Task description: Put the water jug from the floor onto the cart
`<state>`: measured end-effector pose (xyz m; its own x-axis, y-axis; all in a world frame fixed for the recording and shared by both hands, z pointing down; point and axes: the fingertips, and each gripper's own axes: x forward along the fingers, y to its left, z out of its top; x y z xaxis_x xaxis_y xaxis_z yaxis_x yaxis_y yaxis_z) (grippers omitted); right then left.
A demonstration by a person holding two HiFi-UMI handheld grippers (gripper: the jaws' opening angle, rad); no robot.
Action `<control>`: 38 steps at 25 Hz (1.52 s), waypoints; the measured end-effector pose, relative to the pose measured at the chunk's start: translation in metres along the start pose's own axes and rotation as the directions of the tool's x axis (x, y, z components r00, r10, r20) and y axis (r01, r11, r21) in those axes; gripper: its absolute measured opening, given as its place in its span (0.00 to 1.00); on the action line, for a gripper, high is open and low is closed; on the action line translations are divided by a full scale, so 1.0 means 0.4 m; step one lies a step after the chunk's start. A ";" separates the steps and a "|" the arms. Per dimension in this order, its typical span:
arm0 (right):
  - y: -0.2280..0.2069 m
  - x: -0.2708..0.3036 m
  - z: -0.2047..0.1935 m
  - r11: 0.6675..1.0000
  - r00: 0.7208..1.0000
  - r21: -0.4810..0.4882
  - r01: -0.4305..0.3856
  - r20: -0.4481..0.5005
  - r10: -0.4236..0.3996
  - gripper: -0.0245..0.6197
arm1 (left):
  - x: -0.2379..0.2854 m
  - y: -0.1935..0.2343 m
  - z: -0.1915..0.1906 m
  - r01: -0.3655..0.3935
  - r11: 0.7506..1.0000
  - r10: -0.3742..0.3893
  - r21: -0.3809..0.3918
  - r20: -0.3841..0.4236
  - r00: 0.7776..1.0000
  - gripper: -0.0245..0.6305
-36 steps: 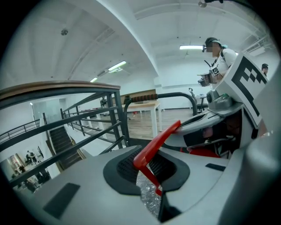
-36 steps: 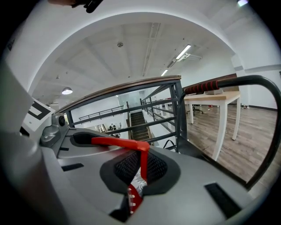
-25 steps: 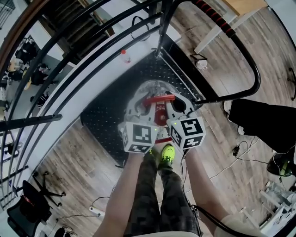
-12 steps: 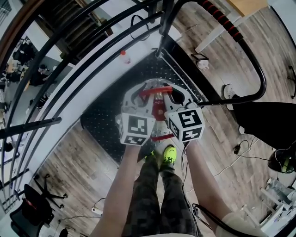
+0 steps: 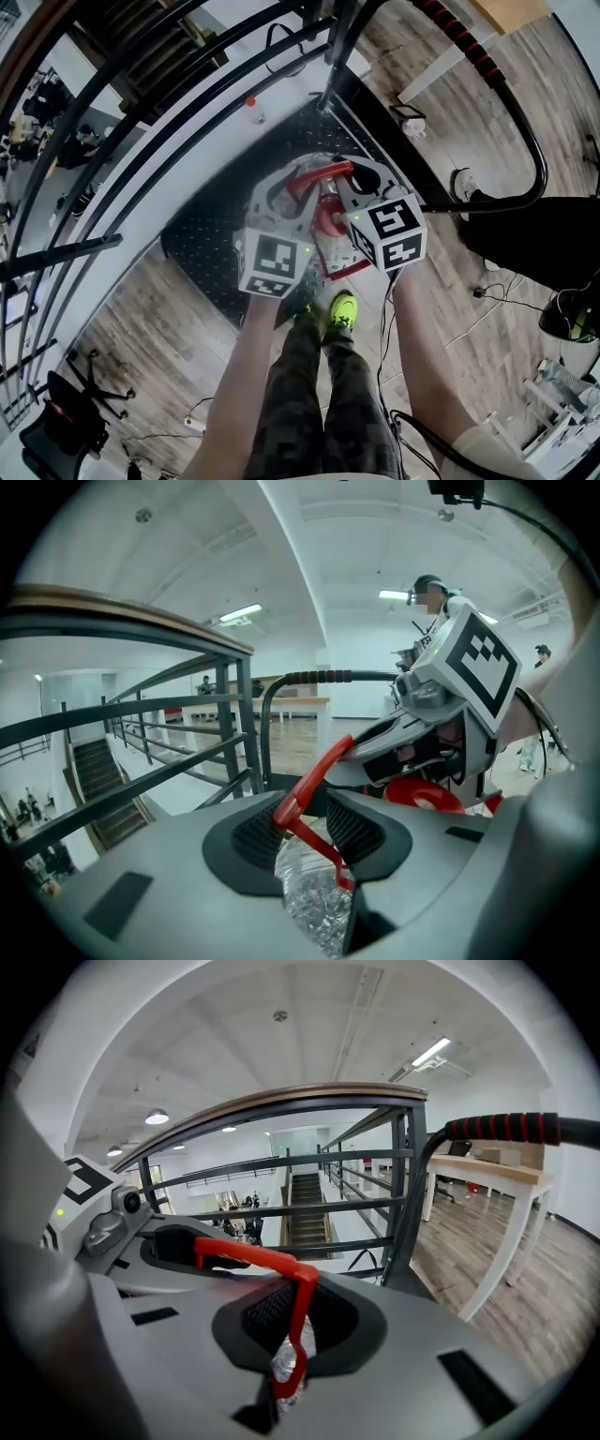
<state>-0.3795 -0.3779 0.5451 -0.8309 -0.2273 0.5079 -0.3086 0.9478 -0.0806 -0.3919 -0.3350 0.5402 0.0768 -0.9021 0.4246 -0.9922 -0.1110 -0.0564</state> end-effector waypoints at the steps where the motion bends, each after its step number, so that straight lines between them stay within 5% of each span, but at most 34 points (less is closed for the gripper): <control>1: -0.003 0.001 0.000 1.000 1.000 0.001 0.001 -0.004 -0.001 0.07 | -0.001 0.000 -0.001 0.001 1.000 -0.001 -0.003 0.000 1.000 0.21; 12: -0.003 0.050 0.009 0.997 0.996 0.001 -0.075 -0.053 0.075 0.08 | 0.008 0.055 -0.012 -0.032 0.997 0.031 -0.064 -0.017 0.999 0.30; 14: -0.002 0.058 0.013 0.995 0.994 0.027 -0.096 -0.051 0.097 0.13 | 0.010 0.067 -0.011 -0.043 0.997 0.041 -0.067 -0.018 0.999 0.30; 17: -0.006 0.070 0.022 0.990 0.993 0.088 -0.111 -0.032 0.114 0.33 | 0.010 0.083 -0.004 -0.058 0.996 0.058 -0.069 -0.007 0.998 0.31; 26: -0.052 0.054 0.049 0.991 0.999 0.132 -0.038 0.043 0.032 0.46 | 0.027 0.098 0.013 -0.086 0.994 0.086 -0.064 0.007 0.996 0.35; 38: -0.036 0.000 0.078 0.994 0.996 0.106 -0.005 0.090 -0.004 0.46 | 0.003 0.095 0.074 -0.101 0.994 0.103 -0.041 0.040 0.994 0.35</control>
<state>-0.3896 -0.3986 0.5197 -0.8676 -0.2507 0.4295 -0.3518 0.9198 -0.1739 -0.4265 -0.3524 0.5118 -0.0215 -0.9247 0.3801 -0.9981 -0.0021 -0.0615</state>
